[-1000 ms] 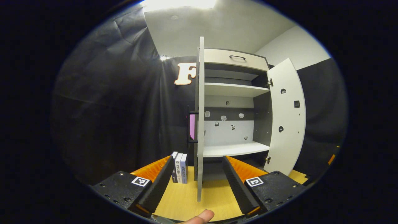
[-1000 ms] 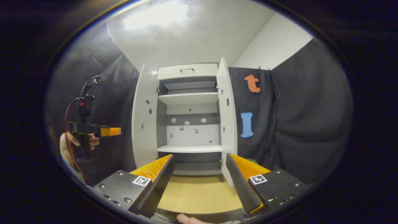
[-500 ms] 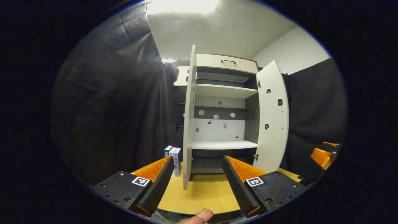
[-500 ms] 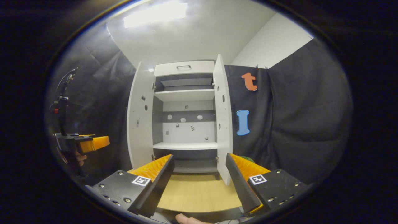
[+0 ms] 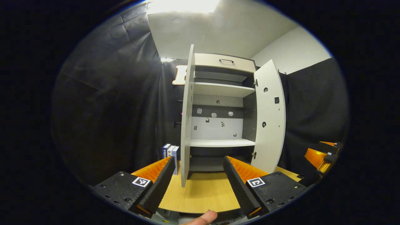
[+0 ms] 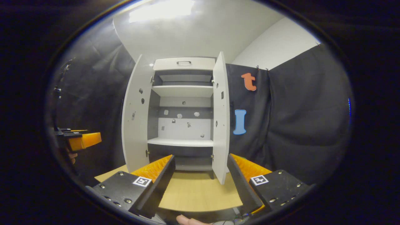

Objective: Open the right door of the double-door shoe cabinet with the right hand, and open the left door with the left hand.

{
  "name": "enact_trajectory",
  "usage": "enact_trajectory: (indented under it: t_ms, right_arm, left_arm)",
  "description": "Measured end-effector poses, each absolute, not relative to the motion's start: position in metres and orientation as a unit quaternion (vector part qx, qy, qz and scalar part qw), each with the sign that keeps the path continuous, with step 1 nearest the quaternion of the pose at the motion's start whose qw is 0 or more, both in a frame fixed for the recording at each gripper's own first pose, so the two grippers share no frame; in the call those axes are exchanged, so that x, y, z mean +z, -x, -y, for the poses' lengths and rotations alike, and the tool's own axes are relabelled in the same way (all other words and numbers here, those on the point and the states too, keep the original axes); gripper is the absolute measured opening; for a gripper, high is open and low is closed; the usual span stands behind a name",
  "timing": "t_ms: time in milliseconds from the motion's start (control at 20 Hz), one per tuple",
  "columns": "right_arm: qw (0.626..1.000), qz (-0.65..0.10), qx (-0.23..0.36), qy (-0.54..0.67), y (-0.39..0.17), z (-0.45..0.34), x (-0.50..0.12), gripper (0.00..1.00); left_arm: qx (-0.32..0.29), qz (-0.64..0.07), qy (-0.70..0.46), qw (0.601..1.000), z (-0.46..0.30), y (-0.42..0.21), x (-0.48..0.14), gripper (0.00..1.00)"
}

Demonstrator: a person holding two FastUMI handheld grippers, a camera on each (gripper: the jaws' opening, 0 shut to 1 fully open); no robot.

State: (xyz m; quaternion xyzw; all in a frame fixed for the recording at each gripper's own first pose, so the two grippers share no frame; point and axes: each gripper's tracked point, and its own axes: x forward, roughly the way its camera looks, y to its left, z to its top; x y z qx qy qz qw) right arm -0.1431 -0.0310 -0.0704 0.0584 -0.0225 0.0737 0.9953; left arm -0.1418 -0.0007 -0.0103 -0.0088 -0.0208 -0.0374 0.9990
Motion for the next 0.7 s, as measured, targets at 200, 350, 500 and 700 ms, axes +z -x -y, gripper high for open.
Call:
enact_trajectory:
  t_ms: [200, 350, 500, 700]
  right_arm:
    - [0.995, 0.021, 0.072, -0.067, 0.143, 0.032, -0.071, 1.00]
    - [0.995, 0.018, 0.069, -0.066, 0.141, 0.034, -0.073, 1.00]
    - [0.995, 0.019, 0.071, -0.064, 0.144, 0.034, -0.071, 1.00]
    - [0.995, 0.022, 0.073, -0.065, 0.144, 0.034, -0.070, 0.99]
  left_arm:
    - [-0.062, 0.009, 0.018, 0.998, 0.015, 0.144, -0.016, 0.96]
    - [-0.065, 0.010, 0.013, 0.998, 0.016, 0.145, -0.015, 0.96]
    - [-0.071, 0.010, 0.008, 0.997, 0.020, 0.146, -0.014, 0.96]
    - [-0.071, 0.009, 0.006, 0.997, 0.023, 0.147, -0.015, 0.97]
